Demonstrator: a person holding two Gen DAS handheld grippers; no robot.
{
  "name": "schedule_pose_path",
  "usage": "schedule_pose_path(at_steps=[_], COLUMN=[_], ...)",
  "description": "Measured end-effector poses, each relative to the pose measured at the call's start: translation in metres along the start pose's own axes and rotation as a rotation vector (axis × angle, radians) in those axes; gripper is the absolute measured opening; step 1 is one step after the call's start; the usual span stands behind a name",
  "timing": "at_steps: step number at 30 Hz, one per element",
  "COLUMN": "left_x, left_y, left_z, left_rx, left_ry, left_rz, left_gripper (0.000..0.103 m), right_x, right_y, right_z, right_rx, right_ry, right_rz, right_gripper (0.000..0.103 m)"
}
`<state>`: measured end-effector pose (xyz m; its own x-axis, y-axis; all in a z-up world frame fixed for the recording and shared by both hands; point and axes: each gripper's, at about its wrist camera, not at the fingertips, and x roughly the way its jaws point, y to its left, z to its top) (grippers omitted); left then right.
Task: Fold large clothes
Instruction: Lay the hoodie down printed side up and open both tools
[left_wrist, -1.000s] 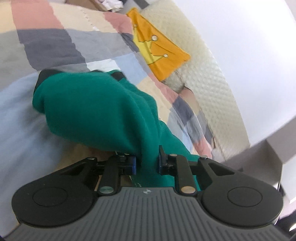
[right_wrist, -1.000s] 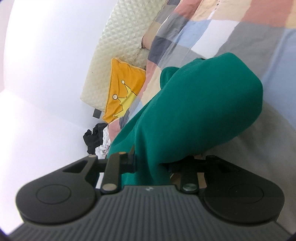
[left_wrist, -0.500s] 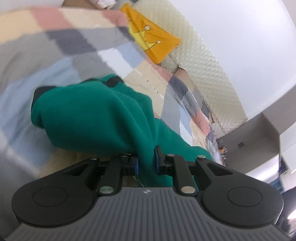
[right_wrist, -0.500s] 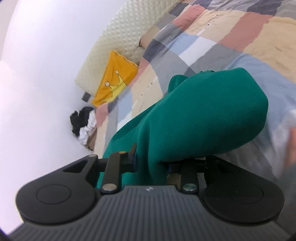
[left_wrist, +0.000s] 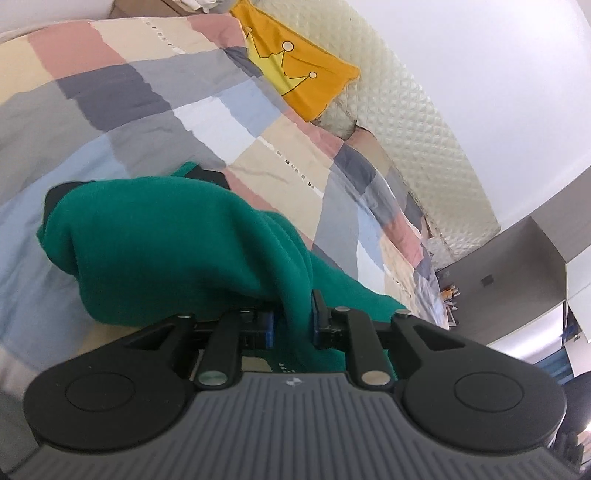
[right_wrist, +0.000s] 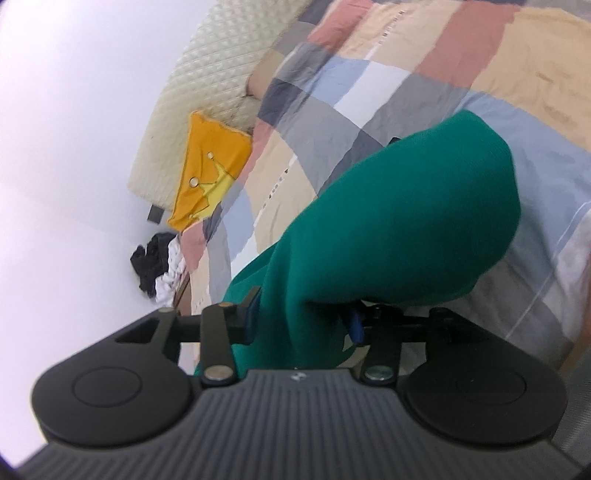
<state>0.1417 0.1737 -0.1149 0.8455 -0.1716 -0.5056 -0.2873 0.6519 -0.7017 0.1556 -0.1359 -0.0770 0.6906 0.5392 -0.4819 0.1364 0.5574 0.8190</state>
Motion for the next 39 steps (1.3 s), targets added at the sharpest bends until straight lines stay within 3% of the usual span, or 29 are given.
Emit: schedule_pose_path(at_steps=[7, 14, 17, 19, 24, 30, 39], left_x=[0.042, 0.085, 0.103, 0.112, 0.130, 0.154, 0.210], left_y=[-0.013, -0.026, -0.025, -0.023, -0.019, -0.006, -0.006], left_z=[0.032, 0.052, 0.057, 0.060, 0.064, 0.073, 0.080], left_rx=[-0.040, -0.002, 0.009, 0.032, 0.096, 0.133, 0.315], left_ry=[0.047, 0.045, 0.040, 0.029, -0.007, -0.040, -0.038], left_rz=[0.021, 0.024, -0.041, -0.085, -0.090, -0.098, -0.014], left_gripper=[0.022, 0.031, 0.047, 0.054, 0.055, 0.055, 0.055], right_x=[0.032, 0.071, 0.091, 0.101, 0.124, 0.149, 0.194], right_y=[0.005, 0.001, -0.005, -0.009, -0.021, -0.018, -0.019], right_z=[0.026, 0.050, 0.058, 0.062, 0.071, 0.076, 0.086], right_rx=[0.134, 0.164, 0.165, 0.152, 0.116, -0.064, -0.224], right_ry=[0.003, -0.014, -0.013, -0.015, -0.028, -0.046, -0.043], right_rz=[-0.057, -0.082, -0.101, -0.099, -0.050, -0.034, -0.046], right_gripper=[0.072, 0.074, 0.074, 0.074, 0.074, 0.071, 0.071])
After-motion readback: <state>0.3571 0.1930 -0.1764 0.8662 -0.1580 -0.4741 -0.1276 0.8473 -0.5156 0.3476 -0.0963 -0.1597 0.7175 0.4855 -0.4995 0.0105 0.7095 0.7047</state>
